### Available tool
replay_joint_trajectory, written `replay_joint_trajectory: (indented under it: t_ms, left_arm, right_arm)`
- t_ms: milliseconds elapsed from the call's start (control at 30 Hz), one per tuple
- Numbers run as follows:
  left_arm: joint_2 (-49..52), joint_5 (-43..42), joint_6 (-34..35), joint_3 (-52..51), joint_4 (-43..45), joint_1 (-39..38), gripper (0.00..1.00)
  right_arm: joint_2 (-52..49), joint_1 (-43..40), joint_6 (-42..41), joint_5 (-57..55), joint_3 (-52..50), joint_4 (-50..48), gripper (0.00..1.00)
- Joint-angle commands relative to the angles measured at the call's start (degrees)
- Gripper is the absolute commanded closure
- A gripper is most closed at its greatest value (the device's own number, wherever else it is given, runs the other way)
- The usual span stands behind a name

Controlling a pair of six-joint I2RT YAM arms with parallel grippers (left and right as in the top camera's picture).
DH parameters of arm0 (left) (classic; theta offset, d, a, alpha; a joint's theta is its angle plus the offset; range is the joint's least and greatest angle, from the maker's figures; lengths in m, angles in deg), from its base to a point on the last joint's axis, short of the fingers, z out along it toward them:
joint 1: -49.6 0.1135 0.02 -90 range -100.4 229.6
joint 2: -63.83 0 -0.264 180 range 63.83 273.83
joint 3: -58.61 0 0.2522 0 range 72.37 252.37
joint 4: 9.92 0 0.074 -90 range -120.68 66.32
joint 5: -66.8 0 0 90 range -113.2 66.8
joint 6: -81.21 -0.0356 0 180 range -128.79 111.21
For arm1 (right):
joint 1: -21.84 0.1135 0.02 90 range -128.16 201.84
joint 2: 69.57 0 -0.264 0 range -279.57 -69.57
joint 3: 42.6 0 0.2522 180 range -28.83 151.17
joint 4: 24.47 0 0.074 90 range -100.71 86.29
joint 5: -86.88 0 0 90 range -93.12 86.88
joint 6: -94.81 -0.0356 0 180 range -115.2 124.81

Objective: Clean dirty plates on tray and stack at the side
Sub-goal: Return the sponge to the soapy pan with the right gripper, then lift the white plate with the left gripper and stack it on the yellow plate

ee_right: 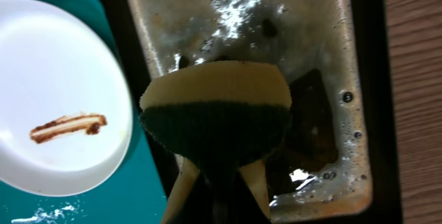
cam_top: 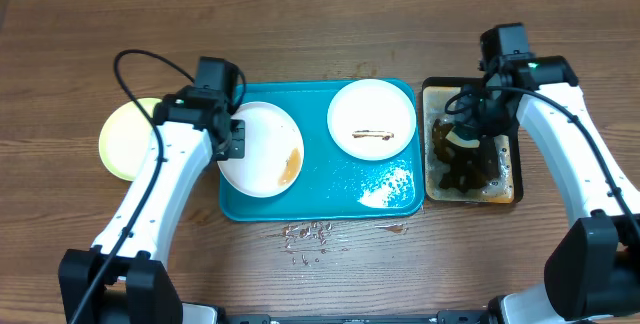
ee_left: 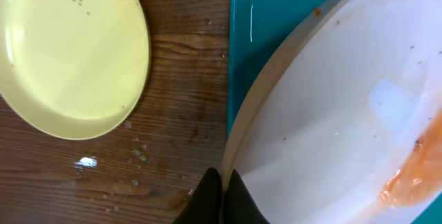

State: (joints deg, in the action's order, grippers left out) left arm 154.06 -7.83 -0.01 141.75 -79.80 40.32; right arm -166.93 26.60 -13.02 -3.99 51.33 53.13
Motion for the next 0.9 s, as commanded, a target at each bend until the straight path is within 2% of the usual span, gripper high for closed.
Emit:
replay_joint_trajectory:
  t_ms: [0,267,533,867]
  left_arm:
    - [-0.68,8.33,2.82,1.75,-0.17,-2.25,0.96]
    - [-0.68,26.69,6.51,3.3,-0.15,-10.27,0.96]
    - [-0.68,43.25,6.69,3.3,1.84,-21.57,0.96]
    - [-0.68,51.8,6.69,3.3,2.67,-27.85,0.96]
  right_arm:
    - [0.15,-1.31,1.79,-0.74,-1.11,-0.98,0.96]
    - [0.02,-1.62,5.92,-0.79,-5.11,-5.03,0.96]
    - [-0.55,-1.62,5.64,-1.2,-12.41,-14.64,0.96]
    - [-1.2,-1.62,1.22,-1.57,-22.12,-24.41,0.96]
